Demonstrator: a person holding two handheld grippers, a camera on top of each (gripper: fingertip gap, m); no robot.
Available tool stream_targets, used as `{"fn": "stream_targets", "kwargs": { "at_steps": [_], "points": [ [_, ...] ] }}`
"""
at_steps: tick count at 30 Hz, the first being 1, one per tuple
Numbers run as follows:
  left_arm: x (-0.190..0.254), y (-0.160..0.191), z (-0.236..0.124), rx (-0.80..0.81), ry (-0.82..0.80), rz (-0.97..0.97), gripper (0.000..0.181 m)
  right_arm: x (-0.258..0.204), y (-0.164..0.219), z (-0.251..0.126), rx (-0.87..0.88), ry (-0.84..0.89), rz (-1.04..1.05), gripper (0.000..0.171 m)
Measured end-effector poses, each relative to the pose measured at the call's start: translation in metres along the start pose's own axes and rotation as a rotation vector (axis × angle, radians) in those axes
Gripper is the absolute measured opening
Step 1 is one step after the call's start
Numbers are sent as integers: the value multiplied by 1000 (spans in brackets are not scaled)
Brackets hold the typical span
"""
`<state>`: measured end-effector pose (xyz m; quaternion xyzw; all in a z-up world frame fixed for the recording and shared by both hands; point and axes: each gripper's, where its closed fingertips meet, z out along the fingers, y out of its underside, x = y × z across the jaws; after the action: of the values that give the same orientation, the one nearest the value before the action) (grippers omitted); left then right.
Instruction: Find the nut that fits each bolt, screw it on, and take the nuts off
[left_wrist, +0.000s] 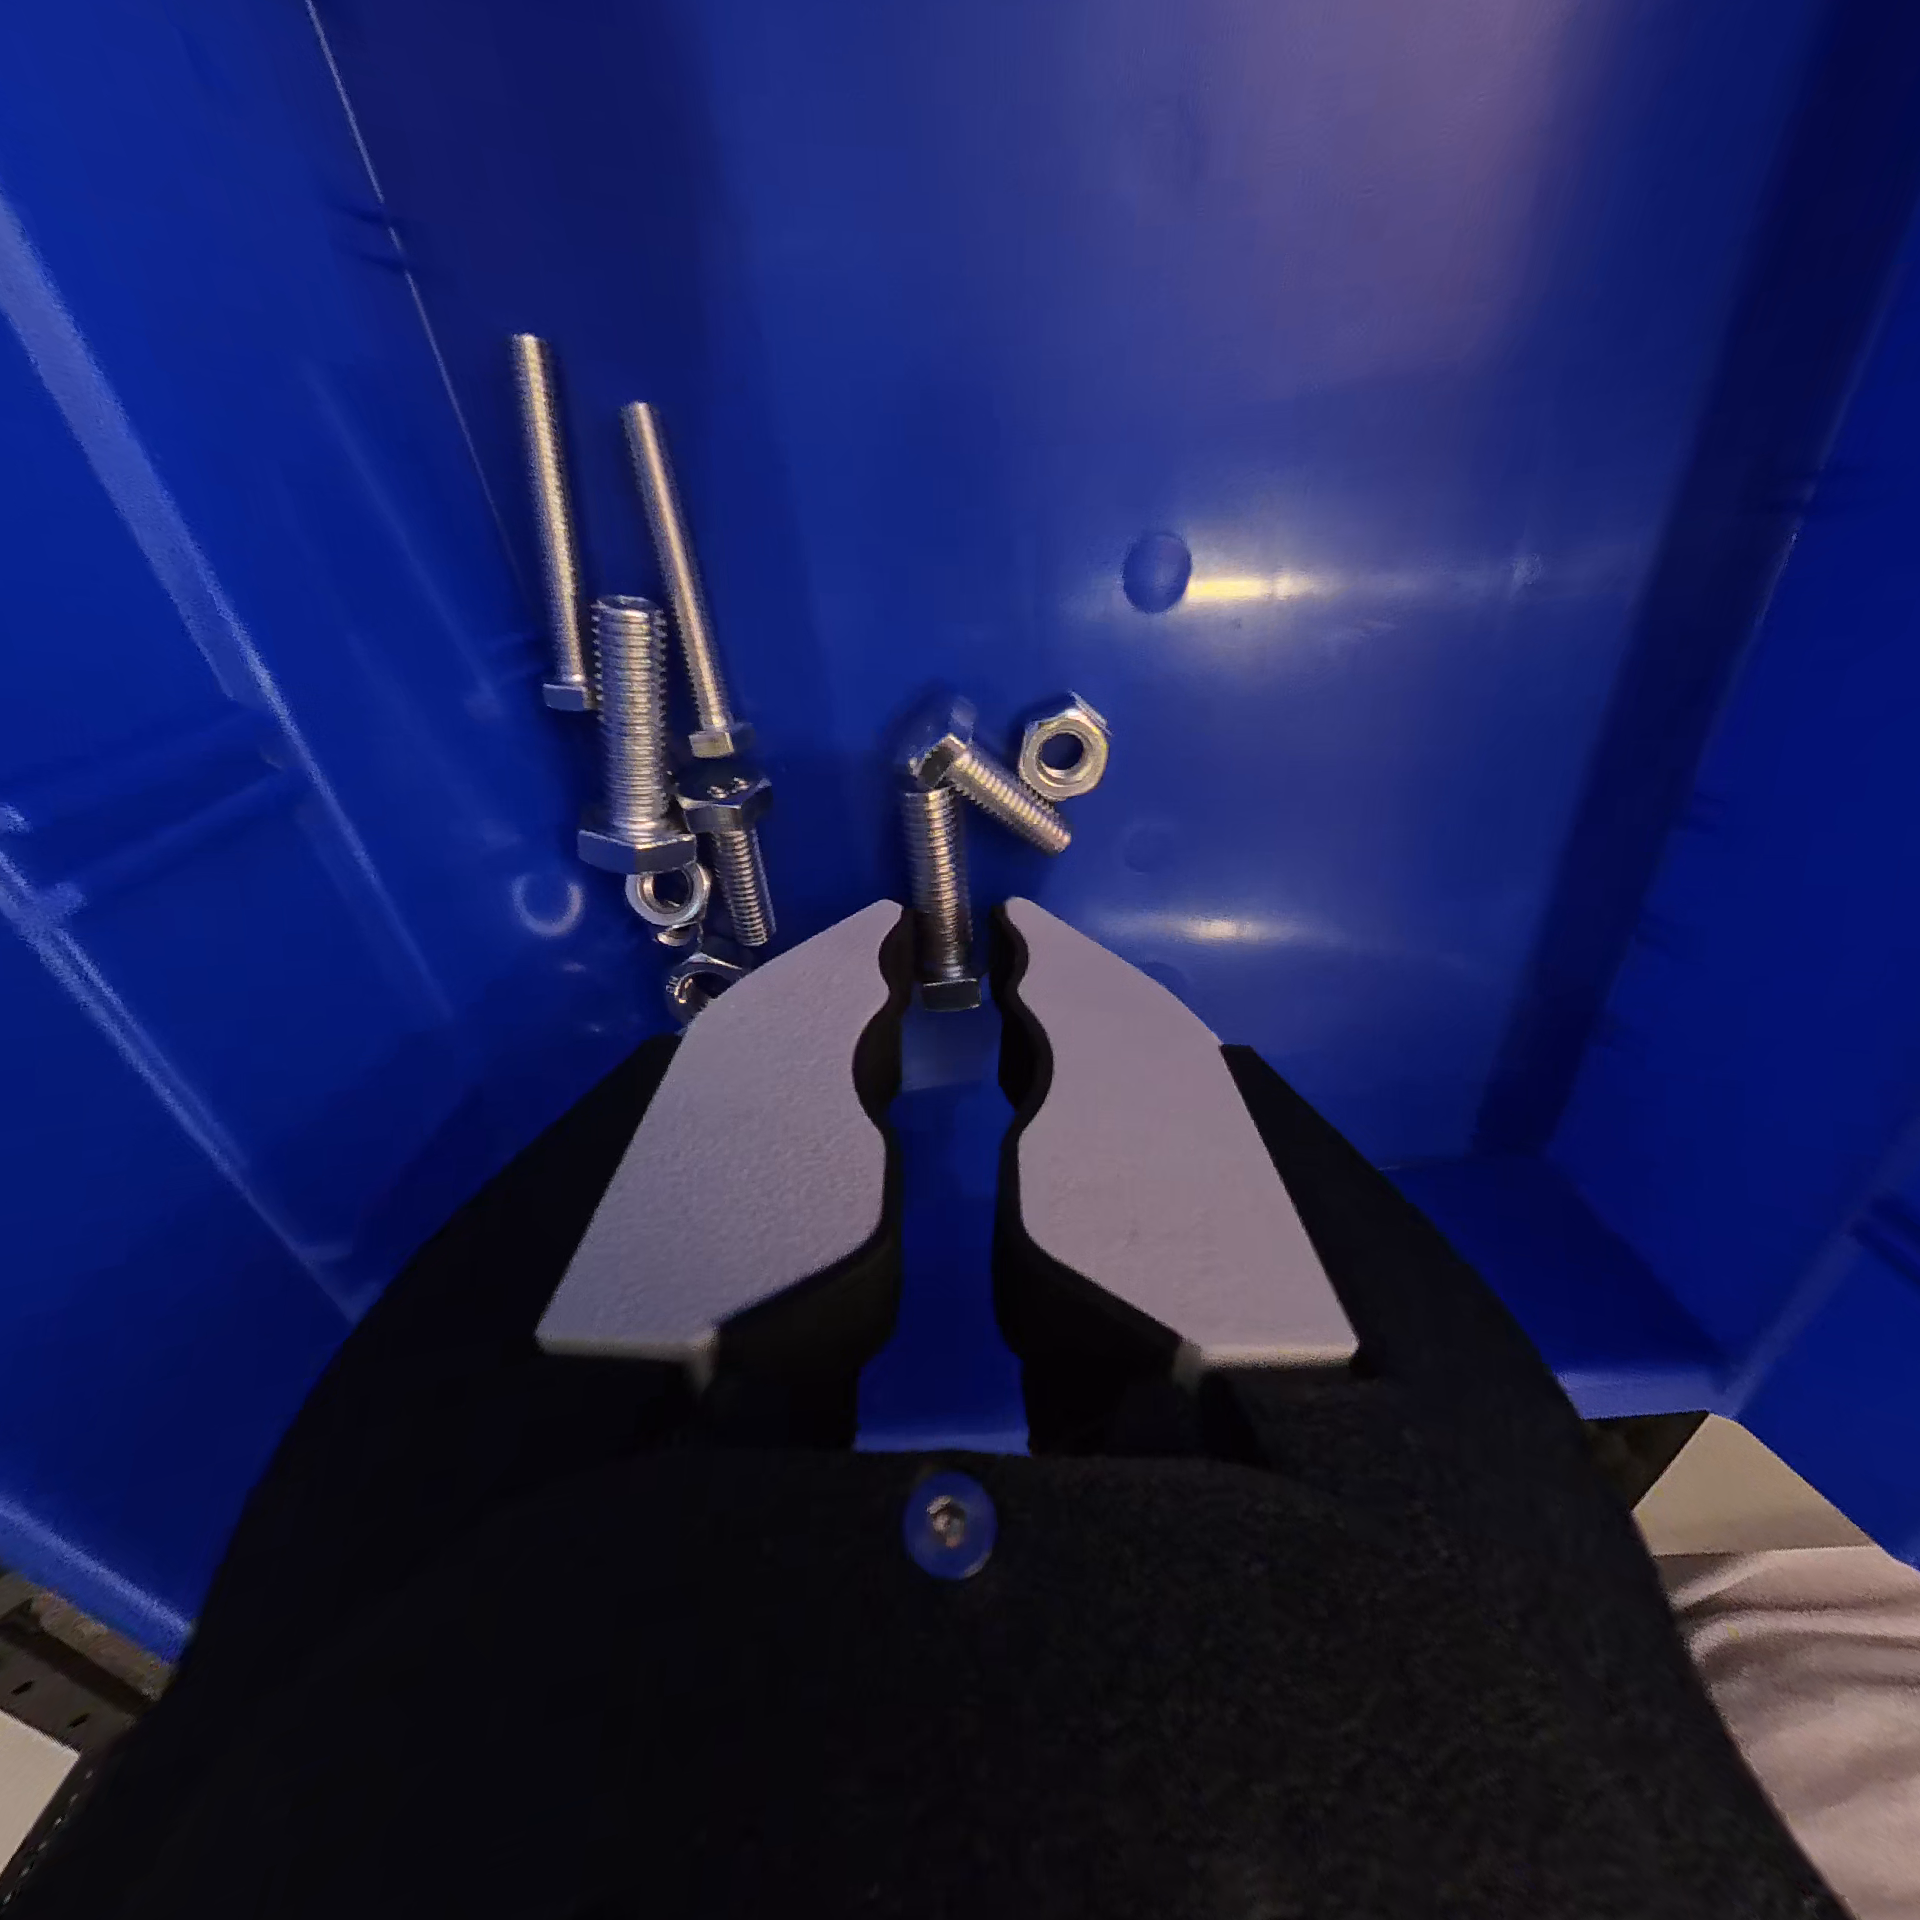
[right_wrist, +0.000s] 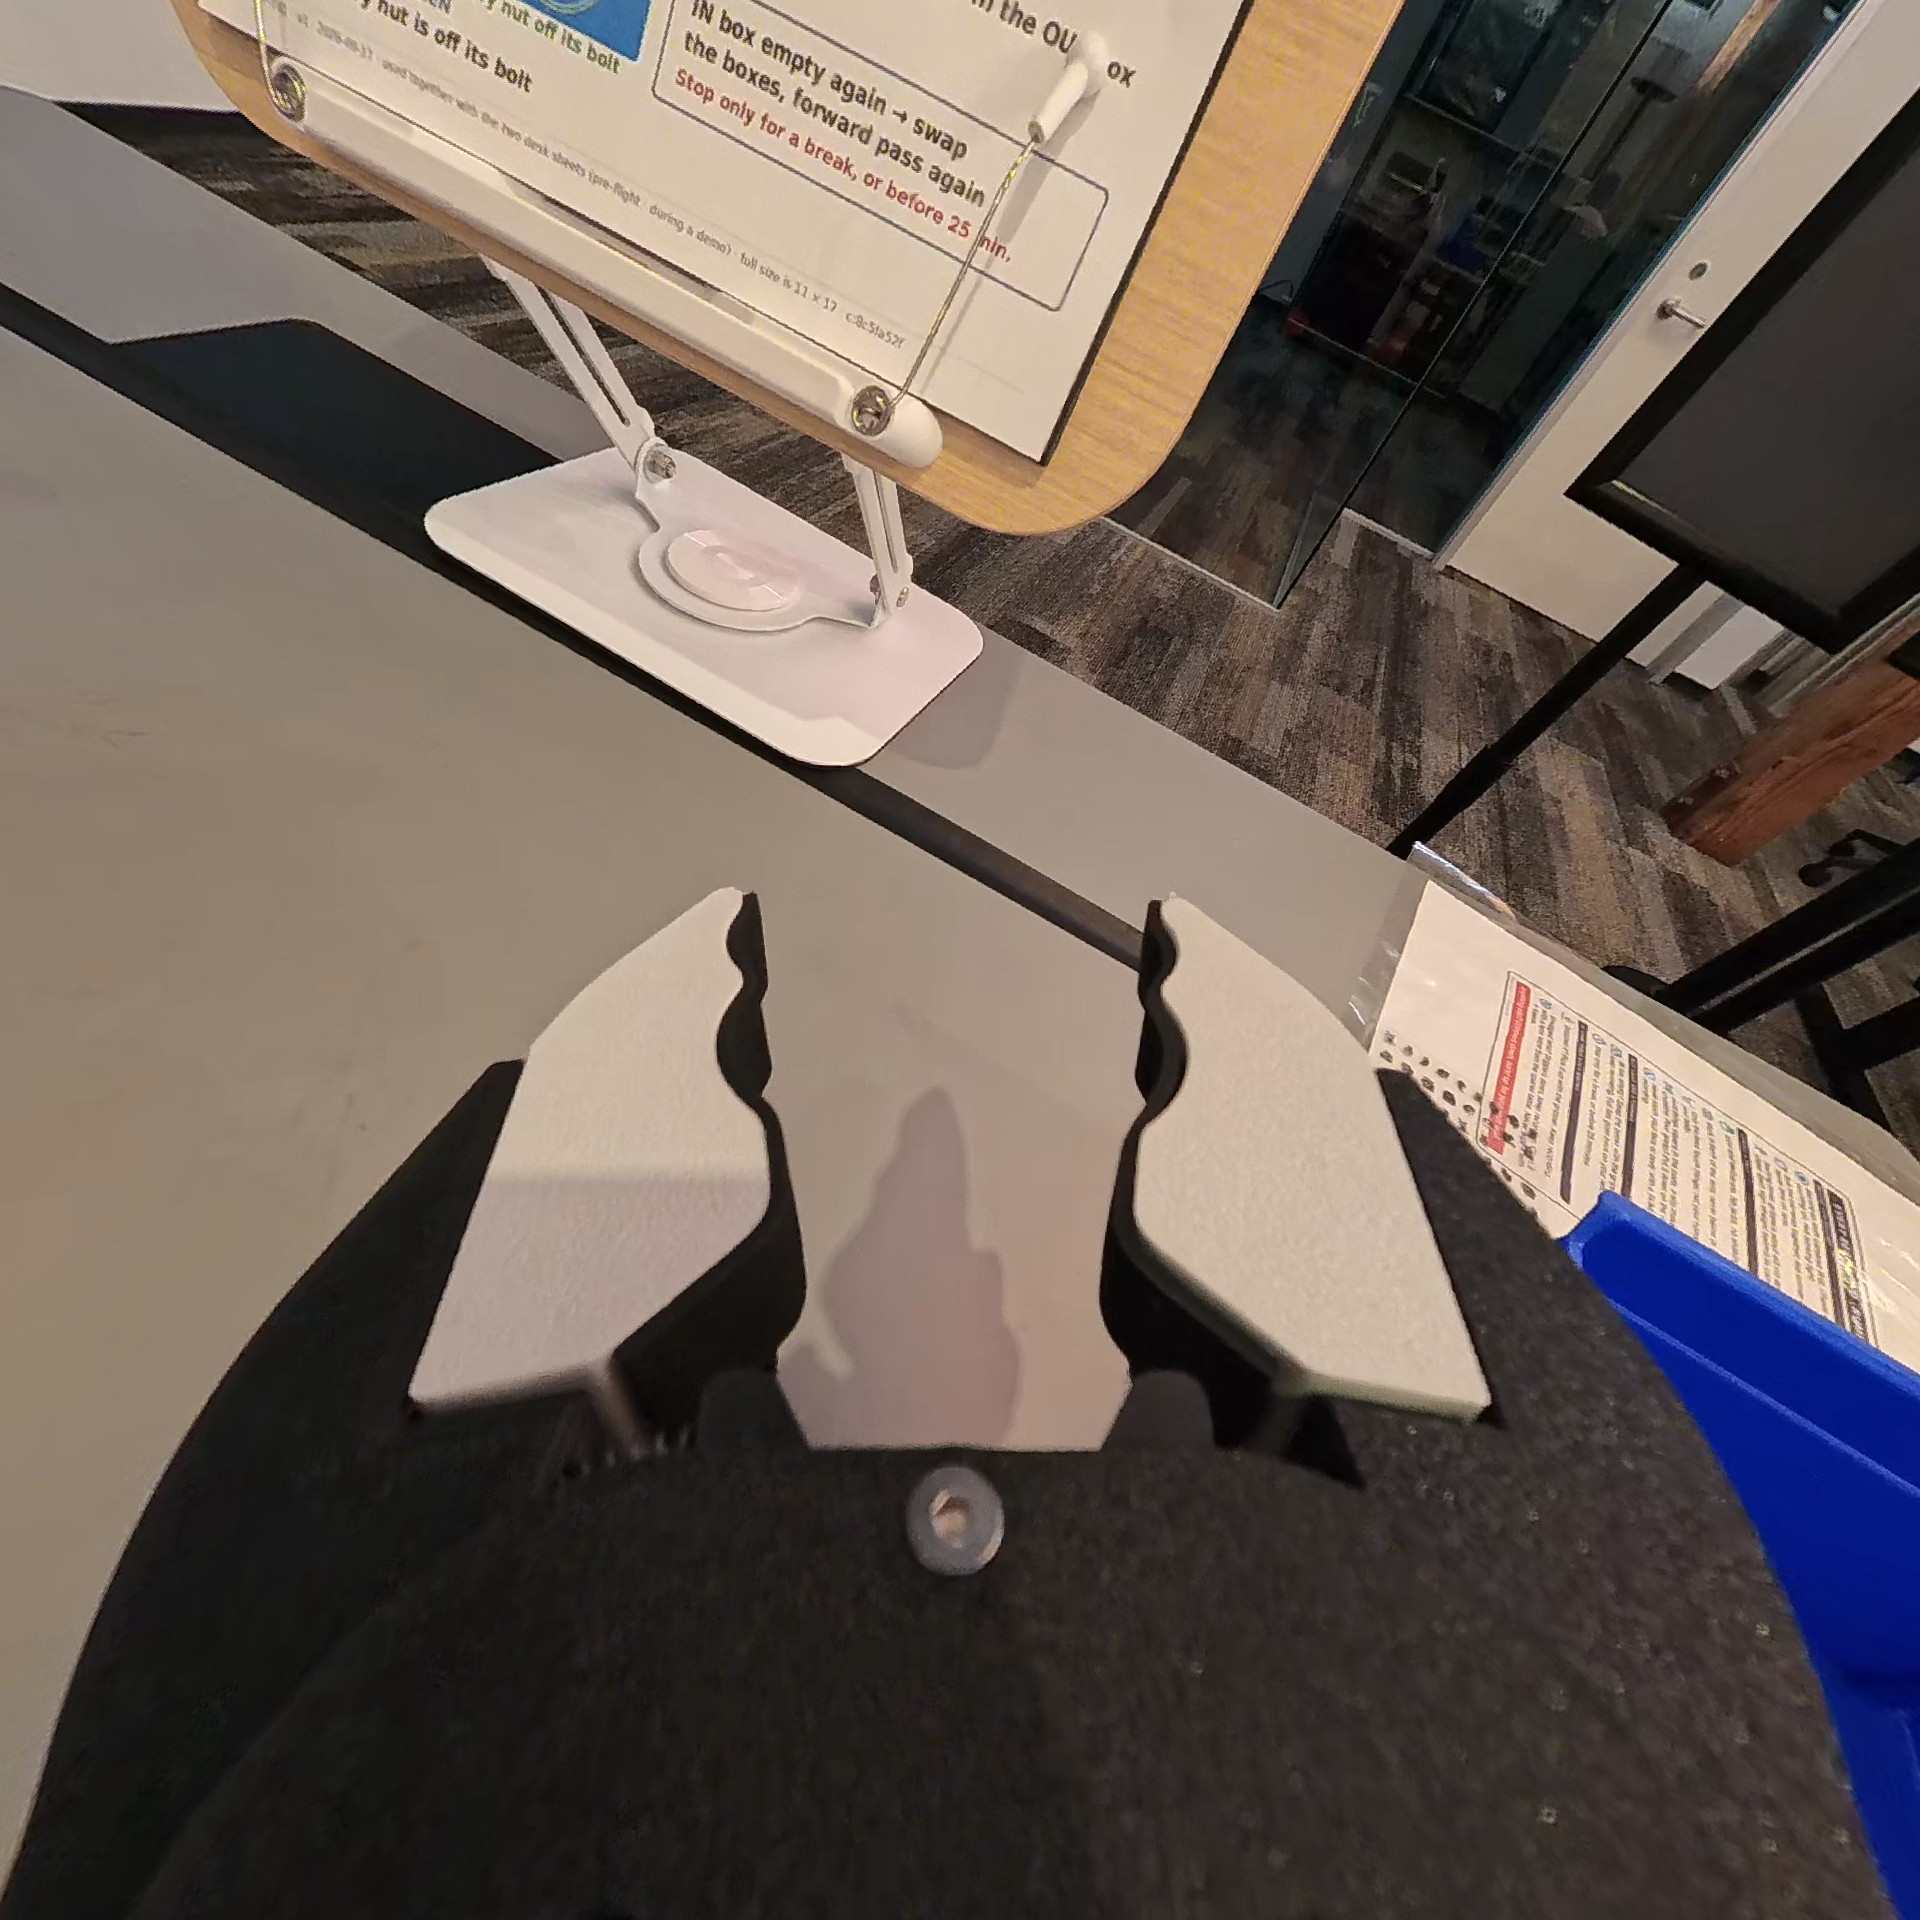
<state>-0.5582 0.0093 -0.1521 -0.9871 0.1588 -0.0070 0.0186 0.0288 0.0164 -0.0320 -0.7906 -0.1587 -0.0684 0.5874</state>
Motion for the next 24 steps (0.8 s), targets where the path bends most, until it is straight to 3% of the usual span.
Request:
{"fn": "stream_targets", "kwargs": {
  "at_steps": [14, 24],
  "points": [
    [6, 6, -7, -28, 12, 23, 9, 1, 4, 2, -12, 0, -5, 68],
    [11, -1, -59, 159, -50, 40, 9, 1, 7, 3, -21, 0, -5, 68]
  ]
}}
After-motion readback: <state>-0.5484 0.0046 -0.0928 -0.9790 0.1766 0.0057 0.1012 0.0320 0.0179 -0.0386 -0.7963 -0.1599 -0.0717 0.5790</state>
